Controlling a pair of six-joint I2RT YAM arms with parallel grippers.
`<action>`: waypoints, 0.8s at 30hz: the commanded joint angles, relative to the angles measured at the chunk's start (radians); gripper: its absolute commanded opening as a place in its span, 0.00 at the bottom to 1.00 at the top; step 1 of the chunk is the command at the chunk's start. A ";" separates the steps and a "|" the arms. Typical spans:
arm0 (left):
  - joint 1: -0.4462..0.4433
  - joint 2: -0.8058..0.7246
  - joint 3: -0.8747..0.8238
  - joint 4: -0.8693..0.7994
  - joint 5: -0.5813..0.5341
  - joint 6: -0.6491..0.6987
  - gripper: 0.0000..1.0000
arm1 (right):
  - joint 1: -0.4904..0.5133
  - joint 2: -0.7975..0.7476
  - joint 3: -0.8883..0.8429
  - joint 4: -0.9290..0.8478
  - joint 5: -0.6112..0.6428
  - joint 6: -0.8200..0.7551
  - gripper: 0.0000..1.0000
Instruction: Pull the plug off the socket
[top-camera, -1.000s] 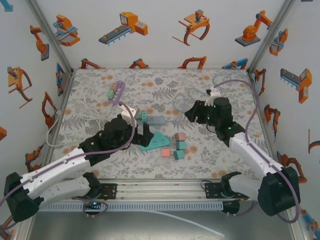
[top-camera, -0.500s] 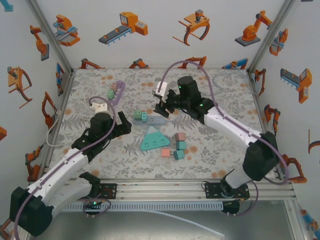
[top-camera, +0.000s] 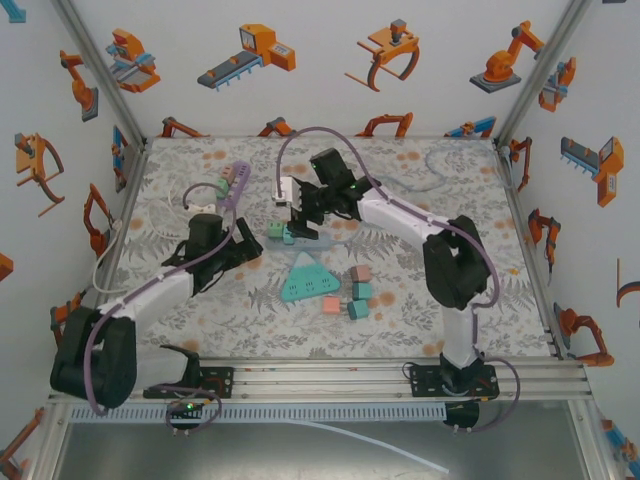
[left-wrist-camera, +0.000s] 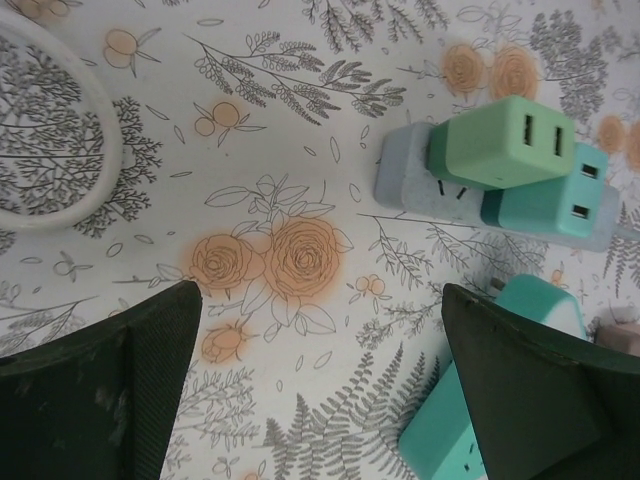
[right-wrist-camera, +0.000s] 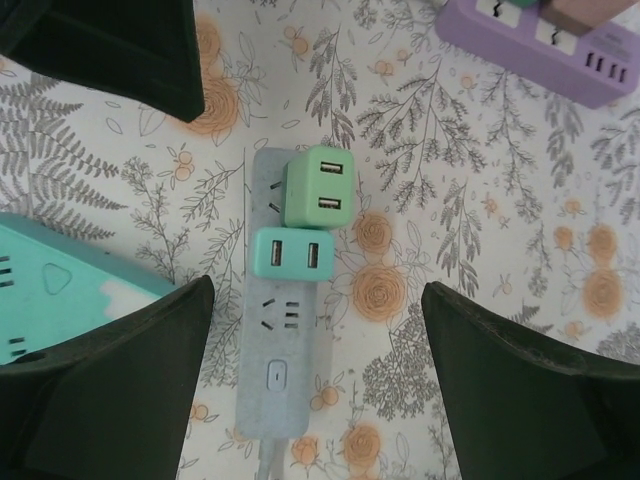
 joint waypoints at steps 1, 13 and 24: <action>0.005 0.073 0.036 0.116 0.039 -0.040 0.99 | 0.002 0.067 0.080 -0.069 -0.031 -0.018 0.76; 0.002 0.238 0.081 0.214 0.070 -0.069 0.98 | 0.011 0.198 0.138 -0.075 -0.070 0.052 0.63; -0.063 0.296 0.150 0.066 -0.030 0.000 0.72 | 0.022 0.217 0.149 -0.083 -0.088 0.059 0.44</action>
